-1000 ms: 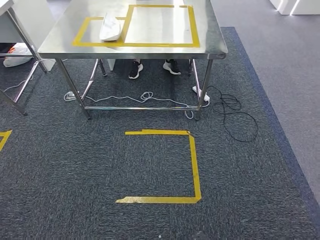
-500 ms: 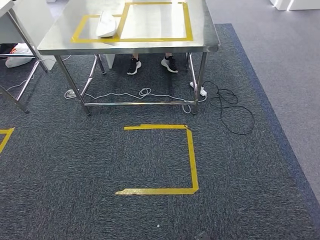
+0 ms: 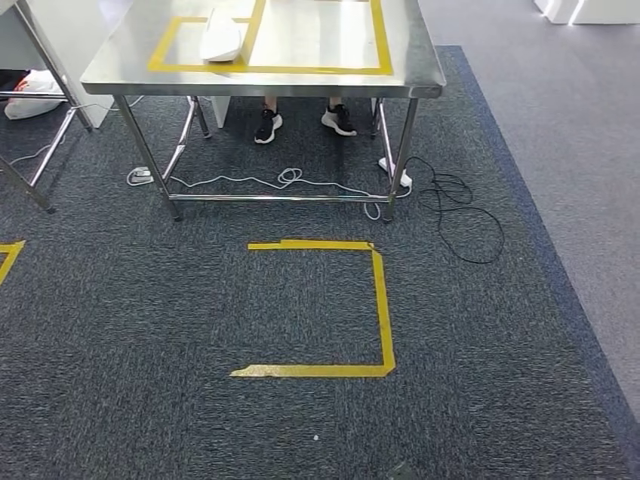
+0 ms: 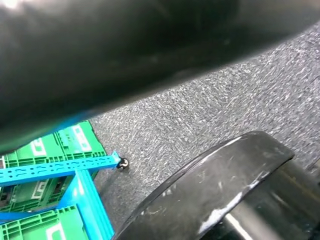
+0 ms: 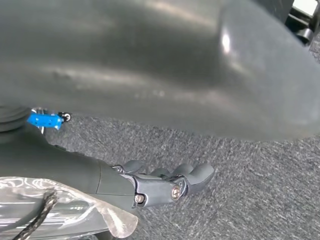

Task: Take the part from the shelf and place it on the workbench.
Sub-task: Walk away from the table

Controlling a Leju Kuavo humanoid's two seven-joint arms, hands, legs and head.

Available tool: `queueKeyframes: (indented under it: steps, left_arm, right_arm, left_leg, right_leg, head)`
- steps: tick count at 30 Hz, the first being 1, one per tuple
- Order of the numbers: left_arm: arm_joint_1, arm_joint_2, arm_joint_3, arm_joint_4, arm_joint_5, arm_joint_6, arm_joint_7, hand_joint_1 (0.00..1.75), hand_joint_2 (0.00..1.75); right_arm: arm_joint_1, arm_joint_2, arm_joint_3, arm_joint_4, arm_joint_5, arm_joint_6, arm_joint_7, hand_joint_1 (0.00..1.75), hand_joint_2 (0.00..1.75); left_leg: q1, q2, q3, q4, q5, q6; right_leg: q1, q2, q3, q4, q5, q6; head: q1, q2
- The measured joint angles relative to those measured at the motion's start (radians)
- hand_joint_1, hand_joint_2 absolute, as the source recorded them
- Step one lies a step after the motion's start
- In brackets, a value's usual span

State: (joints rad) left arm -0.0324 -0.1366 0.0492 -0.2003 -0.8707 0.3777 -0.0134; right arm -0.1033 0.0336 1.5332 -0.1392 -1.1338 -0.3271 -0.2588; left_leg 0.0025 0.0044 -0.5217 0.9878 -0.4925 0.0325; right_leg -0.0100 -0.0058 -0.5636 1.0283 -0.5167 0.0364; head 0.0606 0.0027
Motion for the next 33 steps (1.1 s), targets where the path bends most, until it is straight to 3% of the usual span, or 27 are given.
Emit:
queueKeyframes:
  steps: [3, 4, 5, 6, 8, 10, 13, 15, 16, 18, 19, 20, 21, 23, 25, 27, 29, 31, 33]
  left_arm:
    - [-0.002, -0.002, 0.000, 0.000, -0.002, -0.002, 0.000, 0.00, 0.00]
    - [-0.002, -0.002, 0.000, 0.000, -0.003, -0.003, 0.000, 0.00, 0.00]
    - [-0.002, -0.002, 0.000, 0.000, -0.004, -0.005, 0.001, 0.00, 0.00]
    - [-0.001, -0.002, 0.000, 0.000, -0.005, -0.007, 0.003, 0.00, 0.00]
    - [-0.002, -0.002, 0.000, 0.000, -0.006, -0.008, 0.005, 0.00, 0.00]
    - [-0.003, -0.003, 0.000, 0.000, -0.006, -0.009, 0.006, 0.00, 0.00]
    - [-0.004, -0.003, 0.000, 0.000, -0.006, -0.010, 0.008, 0.00, 0.00]
    - [-0.004, -0.002, 0.000, 0.000, -0.006, -0.009, 0.008, 0.00, 0.00]
    - [-0.004, -0.002, 0.000, 0.000, -0.006, -0.009, 0.009, 0.00, 0.00]
    - [-0.004, -0.001, 0.000, 0.000, -0.006, -0.009, 0.009, 0.00, 0.00]
    - [-0.003, -0.001, 0.000, 0.000, -0.006, -0.009, 0.009, 0.00, 0.00]
    - [-0.002, -0.001, 0.000, 0.000, -0.006, -0.009, 0.009, 0.00, 0.00]
    - [-0.002, -0.001, 0.000, 0.000, -0.006, -0.009, 0.010, 0.00, 0.00]
    - [-0.001, -0.001, 0.000, 0.000, -0.007, -0.009, 0.012, 0.00, 0.00]
    - [-0.004, 0.000, 0.000, 0.000, -0.008, -0.009, 0.013, 0.00, 0.00]
    - [-0.006, -0.001, 0.000, 0.000, -0.008, -0.009, 0.013, 0.00, 0.00]
    - [-0.003, -0.001, 0.000, 0.000, -0.009, -0.009, 0.014, 0.00, 0.00]
    - [-0.001, -0.001, 0.000, 0.000, -0.009, -0.009, 0.015, 0.00, 0.00]
    - [-0.002, -0.002, 0.000, 0.000, -0.009, -0.009, 0.015, 0.00, 0.00]
  right_arm:
    - [0.000, 0.000, 0.000, 0.000, 0.002, 0.000, 0.001, 0.00, 0.00]
    - [0.001, 0.000, 0.000, 0.000, 0.002, 0.000, 0.002, 0.00, 0.00]
    - [0.002, 0.000, 0.000, 0.000, 0.003, 0.000, 0.003, 0.00, 0.00]
    - [0.002, 0.000, 0.000, 0.000, 0.004, -0.001, 0.004, 0.00, 0.00]
    - [0.001, 0.000, 0.000, 0.000, 0.008, -0.002, 0.005, 0.00, 0.00]
    - [-0.002, 0.000, 0.000, 0.000, 0.010, -0.003, 0.006, 0.00, 0.00]
    - [0.000, 0.000, 0.000, 0.000, 0.011, -0.004, 0.006, 0.00, 0.00]
    - [0.000, 0.000, 0.000, 0.000, 0.011, -0.004, 0.006, 0.00, 0.00]
    - [-0.001, -0.001, 0.000, 0.000, 0.011, -0.004, 0.006, 0.00, 0.00]
    - [0.000, -0.001, 0.000, 0.000, 0.012, -0.004, 0.007, 0.00, 0.00]
    - [0.002, -0.001, 0.001, 0.000, 0.012, -0.004, 0.007, 0.00, 0.00]
    - [0.003, -0.001, 0.001, 0.000, 0.012, -0.004, 0.008, 0.00, 0.00]
    - [0.003, -0.001, 0.001, 0.000, 0.013, -0.005, 0.008, 0.00, 0.00]
    - [0.002, -0.001, 0.001, 0.000, 0.014, -0.009, 0.010, 0.00, 0.00]
    - [0.000, -0.001, 0.002, 0.000, 0.014, -0.013, 0.011, 0.00, 0.00]
    - [0.000, -0.001, 0.002, 0.000, 0.014, -0.018, 0.013, 0.00, 0.00]
    - [-0.002, -0.001, 0.003, 0.000, 0.014, -0.020, 0.015, 0.00, 0.00]
    - [-0.005, -0.001, 0.003, 0.000, 0.014, -0.022, 0.015, 0.00, 0.00]
    - [-0.006, -0.001, 0.003, 0.000, 0.014, -0.023, 0.016, 0.00, 0.00]
  left_leg:
    - [-0.005, 0.002, -0.015, -0.002, 0.012, 0.014]
    - [-0.008, 0.003, -0.021, -0.001, 0.016, 0.017]
    - [-0.010, 0.003, -0.025, 0.000, 0.019, 0.017]
    - [-0.012, 0.001, -0.029, 0.001, 0.021, 0.017]
    - [-0.015, -0.002, -0.032, 0.004, 0.025, 0.014]
    - [-0.019, -0.003, -0.036, 0.009, 0.029, 0.007]
    - [-0.017, -0.006, -0.042, 0.011, 0.035, -0.008]
    - [-0.014, -0.008, -0.052, 0.035, 0.013, -0.021]
    - [-0.011, -0.008, -0.068, 0.076, -0.016, -0.028]
    - [-0.004, -0.008, -0.120, 0.209, -0.090, -0.040]
    - [-0.001, -0.008, -0.143, 0.270, -0.114, -0.044]
    - [0.002, -0.007, -0.153, 0.300, -0.119, -0.047]
    - [0.004, -0.006, -0.144, 0.288, -0.103, -0.049]
    - [0.007, 0.013, -0.080, 0.163, -0.035, -0.047]
    - [0.001, 0.047, -0.024, 0.042, 0.005, -0.040]
    - [-0.006, 0.053, -0.019, 0.012, 0.005, -0.028]
    - [-0.005, 0.034, -0.025, 0.008, 0.011, -0.014]
    - [-0.002, 0.017, -0.027, 0.000, 0.019, 0.000]
    - [-0.003, -0.001, -0.032, -0.002, 0.025, 0.008]
  right_leg:
    - [0.000, 0.003, -0.079, 0.184, -0.103, 0.006]
    - [0.000, 0.003, -0.098, 0.235, -0.122, 0.006]
    - [0.000, 0.003, -0.100, 0.250, -0.121, 0.006]
    - [0.000, 0.003, -0.080, 0.222, -0.101, 0.004]
    - [0.000, 0.006, 0.004, 0.080, -0.043, -0.003]
    - [0.002, 0.011, 0.064, -0.031, -0.017, -0.010]
    - [0.005, 0.010, 0.070, -0.053, -0.012, -0.023]
    - [0.001, 0.006, 0.072, -0.058, -0.003, -0.035]
    - [-0.001, 0.002, 0.072, -0.061, 0.002, -0.041]
    - [-0.001, -0.008, 0.067, -0.060, 0.006, -0.045]
    - [-0.001, -0.015, 0.065, -0.059, 0.007, -0.045]
    - [-0.001, -0.022, 0.064, -0.058, 0.007, -0.045]
    - [-0.001, -0.030, 0.063, -0.056, 0.007, -0.045]
    - [-0.001, -0.046, 0.065, -0.054, 0.005, -0.041]
    - [0.004, -0.063, 0.066, -0.050, 0.000, -0.032]
    - [0.008, -0.082, 0.064, -0.048, -0.001, -0.022]
    - [0.006, -0.094, 0.063, -0.049, -0.005, -0.011]
    - [0.003, -0.064, 0.044, -0.012, -0.037, -0.001]
    - [0.001, -0.018, -0.009, 0.107, -0.103, 0.002]
  head:
    - [0.001, 0.000]
    - [0.001, 0.000]
    - [0.001, 0.000]
    - [0.001, 0.000]
    - [0.001, 0.000]
    - [0.000, 0.000]
    - [0.000, 0.000]
    - [-0.001, 0.000]
    - [-0.002, 0.000]
    - [-0.004, 0.000]
    - [-0.004, 0.000]
    - [-0.004, 0.000]
    - [-0.004, 0.000]
    - [-0.004, 0.000]
    - [-0.004, 0.000]
    - [-0.002, 0.000]
    - [-0.002, 0.000]
    - [0.000, 0.000]
    - [0.004, 0.000]
